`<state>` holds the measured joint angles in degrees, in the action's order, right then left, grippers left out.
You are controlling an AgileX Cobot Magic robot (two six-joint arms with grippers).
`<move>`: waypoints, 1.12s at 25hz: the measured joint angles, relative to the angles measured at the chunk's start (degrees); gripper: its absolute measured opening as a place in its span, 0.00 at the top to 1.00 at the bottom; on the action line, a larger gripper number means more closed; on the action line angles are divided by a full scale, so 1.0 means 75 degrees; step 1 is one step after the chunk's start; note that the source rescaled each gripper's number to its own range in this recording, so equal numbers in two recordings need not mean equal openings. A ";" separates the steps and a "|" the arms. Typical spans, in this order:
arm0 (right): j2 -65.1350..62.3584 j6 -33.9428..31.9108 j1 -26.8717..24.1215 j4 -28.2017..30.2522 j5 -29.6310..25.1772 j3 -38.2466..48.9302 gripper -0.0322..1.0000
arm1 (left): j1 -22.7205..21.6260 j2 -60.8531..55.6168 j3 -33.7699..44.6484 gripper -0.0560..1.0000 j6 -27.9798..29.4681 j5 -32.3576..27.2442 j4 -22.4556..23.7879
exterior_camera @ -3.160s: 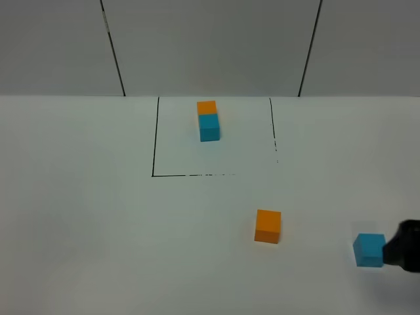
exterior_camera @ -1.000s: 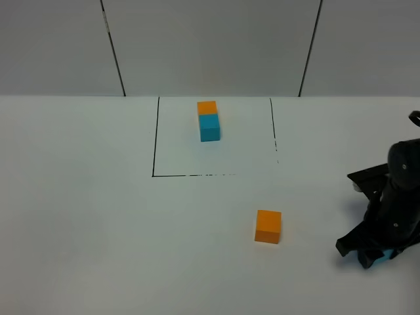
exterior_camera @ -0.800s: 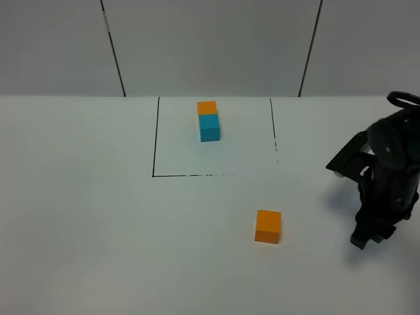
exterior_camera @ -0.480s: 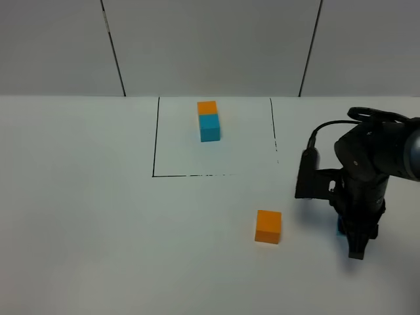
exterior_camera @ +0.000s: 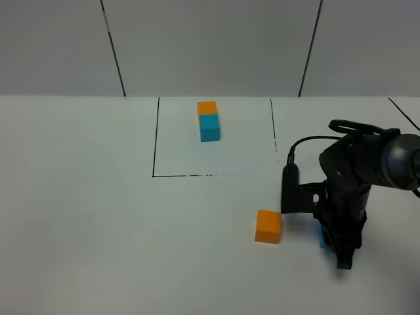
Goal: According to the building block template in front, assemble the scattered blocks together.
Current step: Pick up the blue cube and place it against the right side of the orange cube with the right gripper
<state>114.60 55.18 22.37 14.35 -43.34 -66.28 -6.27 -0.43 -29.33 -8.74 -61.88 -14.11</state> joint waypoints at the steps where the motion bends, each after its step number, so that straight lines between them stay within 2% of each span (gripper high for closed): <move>1: 0.0000 0.0025 0.0030 -0.0074 0.0033 -0.0009 0.96 | 0.0000 0.0000 0.0000 0.31 0.0000 0.0000 0.0000; 12: 0.0451 0.0170 0.0207 -0.0780 -0.0073 -0.0714 0.96 | 0.0000 0.0000 0.0000 0.31 0.0000 0.0000 0.0006; 16: 0.0576 0.0189 0.0227 -0.0856 -0.0282 -0.0894 0.96 | 0.0000 0.0000 0.0000 0.31 0.0000 0.0000 0.0006; 28: 0.0606 0.0243 0.0438 -0.1061 -0.0242 -0.0924 0.96 | 0.0000 0.0000 0.0000 0.31 0.0000 0.0000 0.0015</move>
<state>119.15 57.00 25.66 6.39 -45.15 -73.21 -6.27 -0.43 -29.33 -8.74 -61.88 -14.00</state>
